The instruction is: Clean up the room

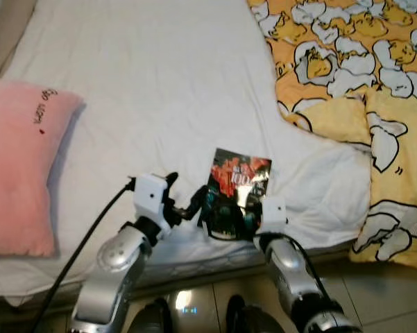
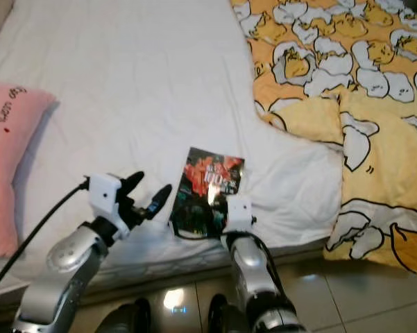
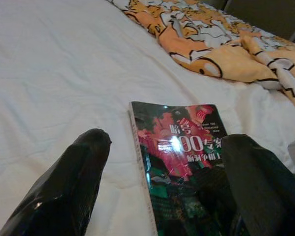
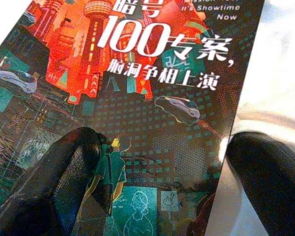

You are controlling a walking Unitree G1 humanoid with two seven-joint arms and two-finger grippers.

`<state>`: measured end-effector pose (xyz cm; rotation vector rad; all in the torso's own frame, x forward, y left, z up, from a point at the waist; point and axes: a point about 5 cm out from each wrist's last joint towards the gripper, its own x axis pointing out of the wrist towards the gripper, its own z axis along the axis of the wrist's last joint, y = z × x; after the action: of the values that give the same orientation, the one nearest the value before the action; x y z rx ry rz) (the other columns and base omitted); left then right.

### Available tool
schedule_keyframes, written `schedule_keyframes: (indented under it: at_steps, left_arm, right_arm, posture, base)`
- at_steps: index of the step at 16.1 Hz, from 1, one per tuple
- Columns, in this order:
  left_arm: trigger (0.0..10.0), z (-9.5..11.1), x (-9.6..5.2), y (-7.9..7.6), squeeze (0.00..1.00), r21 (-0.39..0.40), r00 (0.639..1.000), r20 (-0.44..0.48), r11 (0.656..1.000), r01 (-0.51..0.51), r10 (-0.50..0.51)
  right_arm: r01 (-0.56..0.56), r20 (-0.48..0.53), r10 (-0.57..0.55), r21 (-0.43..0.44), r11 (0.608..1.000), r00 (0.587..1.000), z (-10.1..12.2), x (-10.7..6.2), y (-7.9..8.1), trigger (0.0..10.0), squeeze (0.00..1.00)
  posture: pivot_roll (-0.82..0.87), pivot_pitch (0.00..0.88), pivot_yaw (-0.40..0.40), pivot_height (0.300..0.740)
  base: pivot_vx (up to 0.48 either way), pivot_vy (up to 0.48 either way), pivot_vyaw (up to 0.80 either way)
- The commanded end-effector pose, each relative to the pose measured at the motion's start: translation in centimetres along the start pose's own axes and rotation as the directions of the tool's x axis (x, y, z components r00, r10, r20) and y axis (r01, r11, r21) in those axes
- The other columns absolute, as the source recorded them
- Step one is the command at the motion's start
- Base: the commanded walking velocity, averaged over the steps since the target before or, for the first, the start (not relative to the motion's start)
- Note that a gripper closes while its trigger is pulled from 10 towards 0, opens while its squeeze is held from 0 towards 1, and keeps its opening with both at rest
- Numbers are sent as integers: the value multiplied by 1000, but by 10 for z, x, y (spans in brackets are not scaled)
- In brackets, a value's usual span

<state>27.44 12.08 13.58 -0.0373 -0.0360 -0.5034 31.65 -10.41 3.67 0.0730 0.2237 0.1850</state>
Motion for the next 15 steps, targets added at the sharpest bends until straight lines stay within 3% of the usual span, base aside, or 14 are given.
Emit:
schedule_keyframes:
  at_steps: [1, 4, 6, 9, 12, 13, 15]
  left_arm:
    - [10000, -4, -2, 0, 0, 5, 1000, -20, 1000, -1, 1]
    - [10000, -5, -6, 3, 0, 13, 1000, -22, 1000, -13, 13]
    - [10000, -4, -6, 3, 0, 13, 1000, -20, 1000, -10, 10]
    - [10000, -6, -1, -3, 0, 17, 999, -34, 1000, 10, -10]
    - [10000, -7, 4, -3, 0, 9, 999, -31, 1000, 10, -10]
    - [10000, -7, 8, -6, 0, 3, 1000, -21, 1000, 15, -15]
    - [10000, -7, 12, -7, 0, 4, 1000, -18, 1000, 14, -14]
  right_arm:
    - [45, -14, -45, 30, 999, 999, 6, 6, -6, 10000, 0]
    - [37, -53, -31, 108, 993, 998, 7, 11, 1, 10000, 0]
    - [21, -83, -10, 139, 990, 996, -5, 6, 8, 10000, 0]
    - [31, -94, -17, 150, 988, 995, -34, -16, 11, 10000, 0]
    - [27, 67, -35, 108, 994, 997, -12, -16, 8, 10000, 0]
    - [38, 178, -53, 88, 995, 983, 10, -15, 4, 10000, 0]
    - [44, 223, -62, 83, 996, 973, 23, -14, 0, 10000, 0]
  posture:
    - [345, 297, -47, 740]
    - [361, 295, -54, 740]
    - [359, 290, -63, 740]
    - [342, 285, -71, 740]
    - [304, 278, -66, 740]
    - [293, 270, -65, 740]
    - [284, 265, -64, 740]
  base:
    - [0, 0, 0]
    - [0, 0, 0]
    - [0, 0, 0]
    - [0, 0, 0]
    - [0, 0, 0]
    - [0, 0, 0]
    - [0, 0, 0]
